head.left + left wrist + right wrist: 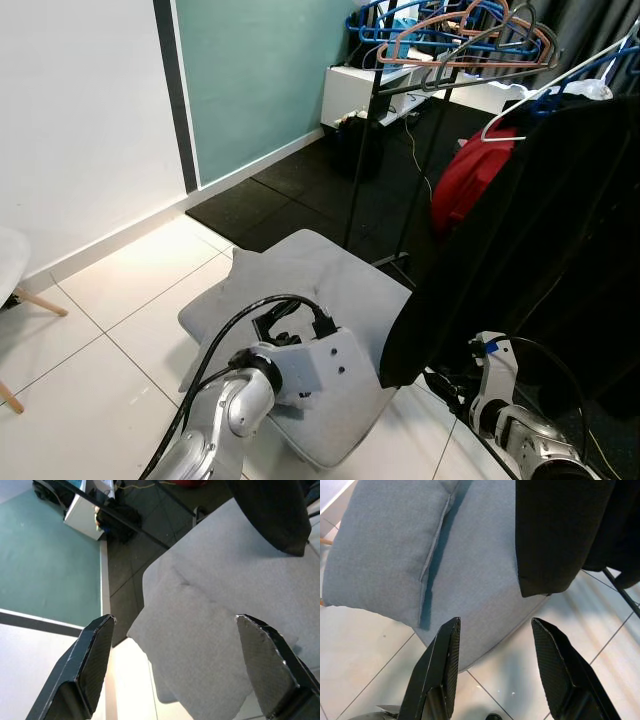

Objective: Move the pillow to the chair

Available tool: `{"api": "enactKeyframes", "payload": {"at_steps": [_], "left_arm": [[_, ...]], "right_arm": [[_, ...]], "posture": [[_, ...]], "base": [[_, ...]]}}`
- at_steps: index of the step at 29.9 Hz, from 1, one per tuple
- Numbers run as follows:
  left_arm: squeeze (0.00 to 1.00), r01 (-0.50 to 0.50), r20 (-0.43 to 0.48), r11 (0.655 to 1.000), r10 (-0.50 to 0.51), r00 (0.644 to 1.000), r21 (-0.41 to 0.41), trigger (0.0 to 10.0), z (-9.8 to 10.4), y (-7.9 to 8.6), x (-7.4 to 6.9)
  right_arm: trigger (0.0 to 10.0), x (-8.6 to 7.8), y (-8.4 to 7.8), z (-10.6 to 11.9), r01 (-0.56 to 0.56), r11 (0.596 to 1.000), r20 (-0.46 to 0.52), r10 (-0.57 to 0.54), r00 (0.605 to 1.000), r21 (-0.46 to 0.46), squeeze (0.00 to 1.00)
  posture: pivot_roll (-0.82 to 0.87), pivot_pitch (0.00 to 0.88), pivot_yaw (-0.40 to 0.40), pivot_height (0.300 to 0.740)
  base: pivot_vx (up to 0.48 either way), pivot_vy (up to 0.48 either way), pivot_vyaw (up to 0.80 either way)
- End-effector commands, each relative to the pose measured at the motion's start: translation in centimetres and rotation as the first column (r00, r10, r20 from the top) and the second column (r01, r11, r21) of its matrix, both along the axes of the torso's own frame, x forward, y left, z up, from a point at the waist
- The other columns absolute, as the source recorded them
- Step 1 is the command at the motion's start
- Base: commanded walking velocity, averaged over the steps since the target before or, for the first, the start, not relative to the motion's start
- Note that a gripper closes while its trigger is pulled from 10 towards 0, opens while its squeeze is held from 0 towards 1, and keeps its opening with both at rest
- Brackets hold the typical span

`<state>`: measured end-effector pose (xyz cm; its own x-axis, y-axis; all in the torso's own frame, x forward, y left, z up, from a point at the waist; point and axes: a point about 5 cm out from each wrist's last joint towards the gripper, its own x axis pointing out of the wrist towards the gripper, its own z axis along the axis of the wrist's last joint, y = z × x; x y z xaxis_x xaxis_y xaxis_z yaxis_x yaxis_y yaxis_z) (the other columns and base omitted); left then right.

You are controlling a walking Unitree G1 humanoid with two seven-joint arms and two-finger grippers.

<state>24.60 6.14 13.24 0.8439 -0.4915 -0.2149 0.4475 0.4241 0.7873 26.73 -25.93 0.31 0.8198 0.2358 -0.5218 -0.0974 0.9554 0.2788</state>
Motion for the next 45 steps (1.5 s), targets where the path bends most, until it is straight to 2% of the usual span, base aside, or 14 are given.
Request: {"api": "enactKeyframes", "payload": {"at_steps": [1, 17, 18, 22, 28, 30, 32, 35, 38, 40, 41, 42, 44, 45], "left_arm": [[0.0, 0.014, -0.002, 1.0, -0.014, 1.0, 0.019, 10.0, 0.0, -0.3, -0.4], [0.0, 0.024, -0.008, 0.999, -0.024, 1.0, 0.026, 10.0, 0.7, -0.3, -1.1], [0.0, 0.04, -0.063, 0.999, -0.042, 0.997, -0.026, 10.0, 0.5, -0.7, -1.4], [0.0, 0.045, -0.079, 0.998, -0.048, 0.996, -0.041, 10.0, 0.5, -0.8, -1.4], [0.0, 0.033, 0.0, 0.999, -0.033, 0.999, -0.012, 10.0, 0.8, -0.9, -1.4], [0.0, 0.016, -0.038, 0.999, -0.018, 0.999, -0.052, 10.0, 0.7, -0.6, -1.1], [0.0, -0.069, -0.075, 0.984, 0.057, 0.996, -0.163, 10.0, 1.1, 0.4, -0.2], [0.0, -0.141, -0.125, 0.953, 0.111, 0.986, -0.269, 10.0, 1.3, 1.7, 0.6], [0.0, -0.313, -0.201, 0.849, 0.249, 0.948, -0.426, 10.0, 0.9, 5.0, 1.4], [0.0, -0.313, -0.201, 0.849, 0.249, 0.948, -0.426, 10.0, 0.9, 5.0, 1.4], [0.0, -0.368, -0.221, 0.813, 0.298, 0.929, -0.451, 10.0, 0.6, 6.3, 1.5], [0.0, -0.479, -0.267, 0.72, 0.397, 0.878, -0.503, 10.0, -0.4, 8.6, 1.3], [0.0, -0.479, -0.267, 0.72, 0.397, 0.878, -0.503, 10.0, -0.4, 8.6, 1.3], [0.0, -0.565, -0.308, 0.632, 0.477, 0.823, -0.531, 10.0, -1.4, 10.5, 0.9]], "right_arm": [[10.0, -0.3, 0.1, -0.2, 0.0, 1.0, -0.007, 0.0, 1.0, 0.016, 0.0], [10.0, -0.6, 0.0, -0.2, -0.007, 1.0, 0.0, 0.007, 1.0, 0.029, 0.0], [10.0, -0.7, -0.1, -0.2, -0.011, 0.999, -0.003, 0.011, 1.0, 0.032, 0.0], [10.0, -0.7, -0.2, -0.1, -0.012, 0.999, -0.004, 0.013, 1.0, 0.033, 0.0], [10.0, -0.8, -0.5, -0.1, -0.021, 0.999, -0.016, 0.022, 1.0, 0.034, 0.0], [10.0, -0.8, -0.5, -0.1, -0.022, 0.999, -0.019, 0.023, 1.0, 0.034, 0.0], [10.0, -0.8, -0.5, -0.1, -0.019, 0.999, -0.021, 0.02, 1.0, 0.033, 0.0], [10.0, -0.8, -0.5, -0.1, -0.013, 0.999, -0.02, 0.014, 1.0, 0.031, 0.0], [10.0, -0.7, -0.7, -0.1, -0.01, 0.999, -0.025, 0.011, 1.0, 0.031, 0.0], [10.0, -0.7, -0.7, -0.1, -0.01, 0.999, -0.025, 0.011, 1.0, 0.031, 0.0], [10.0, -0.7, -0.7, 0.0, -0.011, 0.999, -0.027, 0.012, 1.0, 0.032, 0.0], [10.0, -0.6, -0.7, 0.0, -0.012, 0.999, -0.029, 0.013, 1.0, 0.032, 0.0], [10.0, -0.6, -0.7, 0.0, -0.012, 0.999, -0.029, 0.013, 1.0, 0.032, 0.0], [10.0, -0.5, -0.7, 0.1, -0.013, 0.999, -0.03, 0.014, 0.999, 0.032, 0.0]], "posture": [[-0.05, 0.03, -0.083, 0.74], [-0.08, 0.068, -0.071, 0.74], [-0.08, 0.072, -0.085, 0.74], [-0.08, 0.072, -0.085, 0.74], [-0.07, 0.066, -0.125, 0.74], [-0.07, 0.061, -0.127, 0.74], [-0.08, 0.054, -0.124, 0.74], [-0.08, 0.046, -0.132, 0.74], [-0.08, 0.039, -0.149, 0.74], [-0.08, 0.039, -0.149, 0.74], [-0.08, 0.042, -0.155, 0.74], [-0.07, 0.041, -0.161, 0.74], [-0.07, 0.041, -0.161, 0.74], [-0.07, 0.041, -0.161, 0.74]], "base": [[0.0, 0.0, 0.0], [0.0, 0.0, 0.0], [0.0, 0.0, 0.0], [0.0, 0.0, 0.0], [0.0, 0.0, 0.0], [0.0, 0.0, 0.0], [0.0, 0.0, 0.0], [0.0, 0.0, 0.0], [0.0, 0.0, 0.0], [0.0, 0.0, 0.0], [0.0, 0.0, 0.0], [0.0, 0.0, 0.0], [0.0, 0.0, 0.0], [0.0, 0.0, 0.0]]}}
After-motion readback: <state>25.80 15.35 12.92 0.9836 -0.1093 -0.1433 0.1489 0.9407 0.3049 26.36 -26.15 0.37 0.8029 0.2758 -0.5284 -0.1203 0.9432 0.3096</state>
